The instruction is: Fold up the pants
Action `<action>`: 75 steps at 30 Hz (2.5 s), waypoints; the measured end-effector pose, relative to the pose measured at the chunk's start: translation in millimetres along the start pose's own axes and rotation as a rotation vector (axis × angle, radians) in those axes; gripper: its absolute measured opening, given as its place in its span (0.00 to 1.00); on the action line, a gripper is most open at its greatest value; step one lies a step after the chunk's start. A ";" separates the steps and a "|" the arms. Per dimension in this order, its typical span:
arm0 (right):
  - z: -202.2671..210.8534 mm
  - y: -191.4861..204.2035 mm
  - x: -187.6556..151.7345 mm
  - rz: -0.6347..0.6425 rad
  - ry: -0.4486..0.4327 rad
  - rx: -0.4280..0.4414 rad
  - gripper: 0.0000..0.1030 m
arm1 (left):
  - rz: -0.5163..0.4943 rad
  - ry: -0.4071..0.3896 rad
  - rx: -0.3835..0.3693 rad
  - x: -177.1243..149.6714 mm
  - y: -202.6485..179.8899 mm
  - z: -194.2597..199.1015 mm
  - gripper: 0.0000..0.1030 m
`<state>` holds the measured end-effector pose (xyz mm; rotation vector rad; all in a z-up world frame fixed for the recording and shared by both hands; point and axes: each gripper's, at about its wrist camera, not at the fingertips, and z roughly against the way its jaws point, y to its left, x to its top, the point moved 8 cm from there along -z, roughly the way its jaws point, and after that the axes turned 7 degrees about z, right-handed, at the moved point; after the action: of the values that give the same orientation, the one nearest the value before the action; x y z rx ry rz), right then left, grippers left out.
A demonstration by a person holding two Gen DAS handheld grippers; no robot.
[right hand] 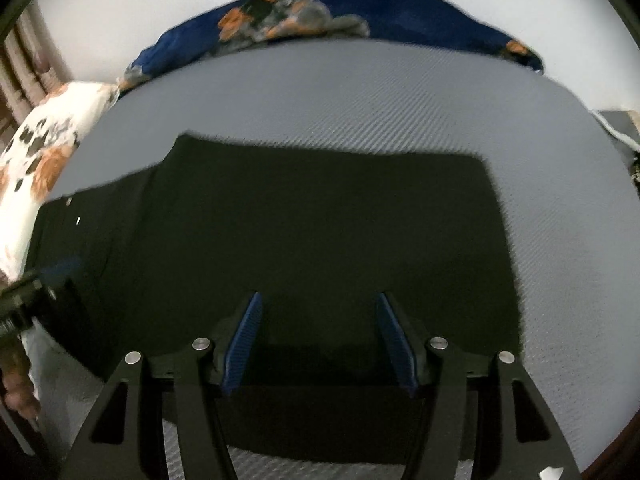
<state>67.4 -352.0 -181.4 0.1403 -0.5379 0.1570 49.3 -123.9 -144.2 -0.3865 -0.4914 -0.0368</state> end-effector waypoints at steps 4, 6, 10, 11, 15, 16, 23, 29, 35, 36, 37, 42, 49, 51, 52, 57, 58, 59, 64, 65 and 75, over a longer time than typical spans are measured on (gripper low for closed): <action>0.0 22.1 -8.1 0.052 0.002 0.002 0.61 | 0.028 -0.046 0.023 5.7 21.0 24.1 0.55; 0.3 30.2 -9.1 0.052 0.008 0.024 0.61 | 0.043 -0.062 0.035 7.5 32.6 34.5 0.55; -1.1 50.9 -10.4 0.063 0.011 0.072 0.61 | 0.079 -0.082 0.067 7.9 56.4 52.3 0.55; -1.6 55.6 -10.6 0.068 0.011 0.079 0.61 | 0.087 -0.087 0.073 7.2 60.9 55.6 0.55; -3.0 74.3 -11.3 0.088 0.013 0.119 0.61 | 0.133 -0.106 0.089 5.0 84.9 71.0 0.55; -3.3 79.5 -11.2 0.090 0.015 0.134 0.61 | 0.145 -0.114 0.097 4.8 92.3 76.0 0.55; -8.1 111.7 -5.8 0.110 0.035 0.215 0.61 | 0.224 -0.164 0.175 9.6 149.3 103.7 0.56; -12.2 133.2 2.5 0.141 0.051 0.253 0.61 | 0.272 -0.095 0.154 10.9 182.9 100.2 0.56; -2.7 132.1 18.3 0.095 0.019 0.306 0.61 | 0.347 0.047 0.010 8.1 204.0 82.2 0.56; -1.2 130.1 21.2 0.092 0.014 0.299 0.61 | 0.355 0.066 -0.013 7.6 205.5 79.8 0.56; 0.2 127.2 24.9 0.087 0.010 0.284 0.61 | 0.365 0.086 -0.041 7.6 207.6 77.1 0.56; 6.6 115.1 38.2 0.057 -0.010 0.243 0.61 | 0.412 0.159 -0.201 8.7 213.8 62.7 0.56; 16.1 102.4 46.7 -0.022 -0.041 0.207 0.61 | 0.386 0.231 -0.338 13.0 219.3 51.1 0.56; 15.6 101.7 46.4 -0.029 -0.031 0.199 0.61 | 0.386 0.246 -0.381 16.0 222.4 49.2 0.56; 15.4 101.5 45.9 -0.031 -0.025 0.195 0.61 | 0.386 0.249 -0.395 17.7 223.1 48.5 0.56; 13.9 102.4 45.8 -0.032 0.004 0.169 0.61 | 0.381 0.250 -0.468 22.0 228.5 48.4 0.56; 14.0 103.7 47.1 -0.024 0.008 0.159 0.61 | 0.384 0.251 -0.488 21.6 230.8 49.4 0.56; 14.3 104.8 48.7 -0.018 0.005 0.151 0.61 | 0.386 0.253 -0.507 21.7 233.0 49.9 0.56; 17.4 116.7 54.6 -0.010 -0.005 0.147 0.61 | 0.350 0.271 -0.535 27.2 231.9 48.1 0.56; 18.4 119.4 54.7 -0.004 -0.008 0.147 0.61 | 0.338 0.275 -0.537 29.1 228.0 46.2 0.56; 23.5 129.8 49.5 0.001 -0.021 0.157 0.61 | 0.334 0.210 -0.441 35.0 204.7 31.1 0.47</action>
<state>73.6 -223.6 -123.9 0.2945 -0.5461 0.1989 92.0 79.4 -174.9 -0.8834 -0.2017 0.1392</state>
